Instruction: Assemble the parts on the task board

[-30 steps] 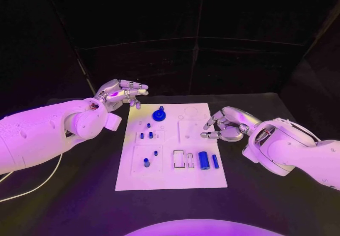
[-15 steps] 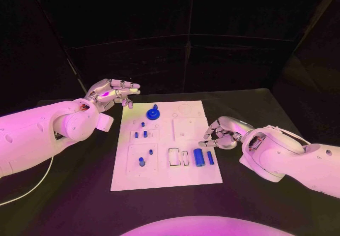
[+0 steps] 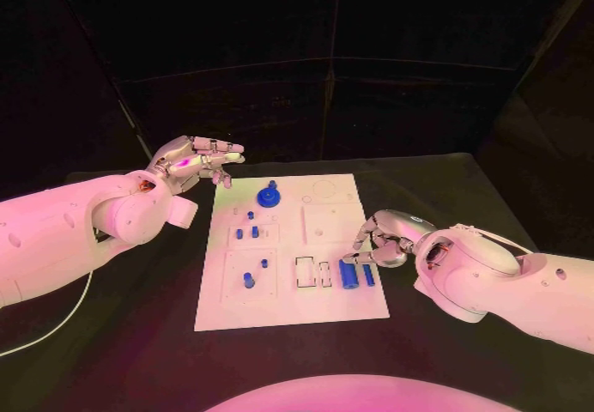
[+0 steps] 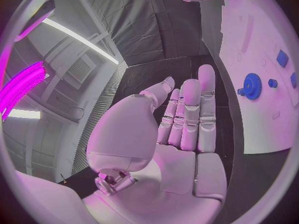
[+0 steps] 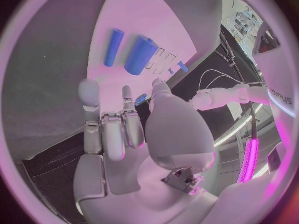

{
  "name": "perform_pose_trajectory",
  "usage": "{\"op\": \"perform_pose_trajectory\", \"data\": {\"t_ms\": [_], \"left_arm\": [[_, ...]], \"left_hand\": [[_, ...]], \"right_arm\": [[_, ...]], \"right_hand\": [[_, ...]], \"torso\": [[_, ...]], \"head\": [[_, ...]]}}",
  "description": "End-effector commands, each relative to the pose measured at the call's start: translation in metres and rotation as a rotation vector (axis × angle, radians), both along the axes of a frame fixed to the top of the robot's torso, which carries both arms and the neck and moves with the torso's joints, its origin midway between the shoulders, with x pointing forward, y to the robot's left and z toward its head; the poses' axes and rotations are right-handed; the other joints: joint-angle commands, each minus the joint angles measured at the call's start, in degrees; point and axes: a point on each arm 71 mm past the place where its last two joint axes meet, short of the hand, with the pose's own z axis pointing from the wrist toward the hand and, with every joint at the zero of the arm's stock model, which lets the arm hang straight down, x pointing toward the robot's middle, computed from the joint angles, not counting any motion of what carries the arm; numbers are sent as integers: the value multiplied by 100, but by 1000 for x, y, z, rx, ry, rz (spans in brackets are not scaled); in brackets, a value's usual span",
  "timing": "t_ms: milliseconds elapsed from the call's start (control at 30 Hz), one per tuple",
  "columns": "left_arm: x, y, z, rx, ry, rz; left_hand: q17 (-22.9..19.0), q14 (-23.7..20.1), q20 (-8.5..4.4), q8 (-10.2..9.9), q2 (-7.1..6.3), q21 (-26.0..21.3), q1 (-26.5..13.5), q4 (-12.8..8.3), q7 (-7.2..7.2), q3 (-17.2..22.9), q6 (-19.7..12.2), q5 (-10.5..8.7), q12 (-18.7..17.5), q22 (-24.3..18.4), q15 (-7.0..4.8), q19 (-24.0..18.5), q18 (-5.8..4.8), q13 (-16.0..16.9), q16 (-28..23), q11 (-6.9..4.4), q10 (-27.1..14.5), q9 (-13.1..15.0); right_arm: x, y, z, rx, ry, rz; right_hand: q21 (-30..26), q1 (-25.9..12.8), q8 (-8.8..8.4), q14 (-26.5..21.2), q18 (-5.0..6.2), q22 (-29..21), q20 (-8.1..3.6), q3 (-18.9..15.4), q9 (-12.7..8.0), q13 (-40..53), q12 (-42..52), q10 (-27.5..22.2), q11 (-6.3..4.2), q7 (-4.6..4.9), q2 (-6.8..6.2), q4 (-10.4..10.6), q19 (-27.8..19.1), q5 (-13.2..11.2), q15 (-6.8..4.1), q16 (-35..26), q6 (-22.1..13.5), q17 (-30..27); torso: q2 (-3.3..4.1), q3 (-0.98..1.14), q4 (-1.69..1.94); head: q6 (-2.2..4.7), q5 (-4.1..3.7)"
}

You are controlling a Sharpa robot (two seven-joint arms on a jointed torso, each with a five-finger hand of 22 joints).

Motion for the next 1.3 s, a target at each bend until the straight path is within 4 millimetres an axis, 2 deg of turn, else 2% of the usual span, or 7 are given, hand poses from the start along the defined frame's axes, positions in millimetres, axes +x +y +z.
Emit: {"op": "perform_pose_trajectory", "data": {"t_ms": [33,667,967,1200,1300], "left_arm": [[-1,0,1,-3,-4,-11],[-1,0,1,-2,-1,-12],[-1,1,1,-1,1,-11],[-1,1,1,-1,2,-13],[-1,2,1,-1,3,-13]], "left_hand": [[-6,-31,0,-21,13,-23,23,-4,15,-43,-36,-13,8,-7,2,-35,74,10,-8,15,-38,-2],[-11,-33,2,-15,19,-27,20,-1,15,-54,-38,-13,21,-11,3,-33,75,11,-3,15,-44,-1],[-16,-35,2,-14,23,-28,25,-3,13,-52,-38,-13,23,-12,2,-33,75,11,-4,14,-46,-1],[-16,-35,2,-14,23,-28,25,-3,13,-52,-38,-13,23,-12,2,-33,75,11,-4,14,-46,-1],[-16,-35,2,-14,23,-28,25,-3,13,-52,-38,-13,23,-12,2,-33,75,11,-4,14,-46,-1]], "right_arm": [[-1,1,-3,-55,15,14],[-10,12,-21,-120,69,56],[-8,13,-28,-141,94,59],[-7,20,-34,-143,106,76],[-8,23,-35,-136,103,78]], "right_hand": [[37,25,53,485,-111,16,7,-20,22,508,28,74,-27,-22,-1,41,41,-41,-13,21,19,941],[64,-89,162,487,-118,67,-11,-140,75,526,22,80,-51,-50,-14,67,52,-165,-33,28,39,957],[70,-103,182,487,-120,80,-13,-146,84,521,17,77,-56,-55,-1,67,55,-174,-36,28,51,956],[73,-59,221,486,-121,88,-20,-131,105,514,4,70,-65,-66,69,48,52,-170,-45,28,57,956],[79,72,267,486,-121,97,-30,-99,129,527,2,75,-77,-76,182,18,50,-41,-54,29,57,959]], "torso": [[2,2,-2],[5,6,-1],[4,4,-1],[8,5,5],[9,4,6]], "head": [[-5,-8],[-32,46],[-40,56],[-46,52],[-51,57]]}}
